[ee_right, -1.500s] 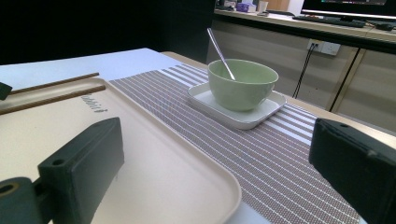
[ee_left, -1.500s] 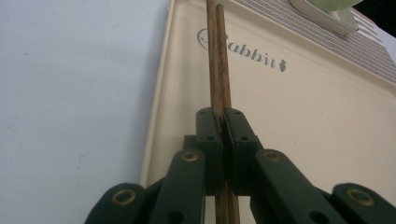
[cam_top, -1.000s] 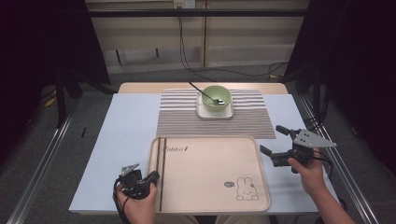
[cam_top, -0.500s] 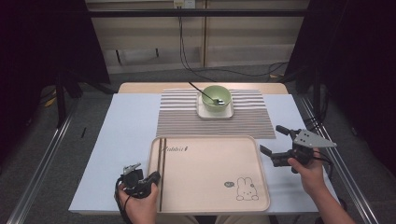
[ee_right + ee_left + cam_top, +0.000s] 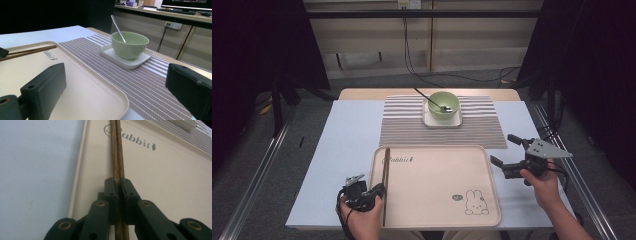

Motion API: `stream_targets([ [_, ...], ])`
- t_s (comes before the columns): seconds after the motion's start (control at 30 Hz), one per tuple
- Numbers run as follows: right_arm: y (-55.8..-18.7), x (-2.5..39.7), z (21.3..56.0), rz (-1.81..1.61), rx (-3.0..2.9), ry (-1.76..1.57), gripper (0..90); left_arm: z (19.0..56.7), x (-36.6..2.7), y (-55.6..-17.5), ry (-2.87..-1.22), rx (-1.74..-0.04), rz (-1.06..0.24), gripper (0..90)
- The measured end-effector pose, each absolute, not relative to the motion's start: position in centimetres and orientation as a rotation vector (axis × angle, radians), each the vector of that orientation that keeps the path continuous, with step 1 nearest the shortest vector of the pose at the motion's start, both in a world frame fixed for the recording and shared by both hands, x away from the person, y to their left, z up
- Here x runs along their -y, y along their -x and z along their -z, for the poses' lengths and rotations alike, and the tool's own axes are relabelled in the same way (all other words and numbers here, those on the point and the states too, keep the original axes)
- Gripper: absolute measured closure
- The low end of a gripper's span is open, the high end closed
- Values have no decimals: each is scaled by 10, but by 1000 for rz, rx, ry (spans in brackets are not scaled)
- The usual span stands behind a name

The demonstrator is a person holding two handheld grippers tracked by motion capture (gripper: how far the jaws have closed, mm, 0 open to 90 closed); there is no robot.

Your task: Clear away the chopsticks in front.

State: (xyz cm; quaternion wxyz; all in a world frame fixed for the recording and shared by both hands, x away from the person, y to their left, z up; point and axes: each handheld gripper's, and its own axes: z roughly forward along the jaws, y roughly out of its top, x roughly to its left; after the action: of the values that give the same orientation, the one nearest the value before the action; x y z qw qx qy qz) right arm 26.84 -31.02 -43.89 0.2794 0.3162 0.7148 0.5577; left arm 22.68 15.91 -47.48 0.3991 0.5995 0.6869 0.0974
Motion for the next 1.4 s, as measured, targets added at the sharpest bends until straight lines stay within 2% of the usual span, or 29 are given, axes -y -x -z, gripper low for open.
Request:
stream_targets([
  [0.27, -269, 310, 439, -1488, -1915, -845, 28, 475, -159, -227, -1510, -1738, -246, 808],
  [0.5, -270, 310, 439, -1492, -1917, -844, 28, 469, -160, -230, -1480, -1714, -251, 740],
  [0.8, -272, 310, 440, -1482, -1914, -841, 30, 458, -159, -246, -1472, -1627, -268, 551],
  [1.17, -271, 310, 439, -1474, -1943, -832, 30, 444, -154, -278, -1521, -1474, -349, 294],
  [1.4, -272, 309, 439, -1478, -1946, -837, 30, 439, -151, -298, -1506, -1433, -332, 200],
])
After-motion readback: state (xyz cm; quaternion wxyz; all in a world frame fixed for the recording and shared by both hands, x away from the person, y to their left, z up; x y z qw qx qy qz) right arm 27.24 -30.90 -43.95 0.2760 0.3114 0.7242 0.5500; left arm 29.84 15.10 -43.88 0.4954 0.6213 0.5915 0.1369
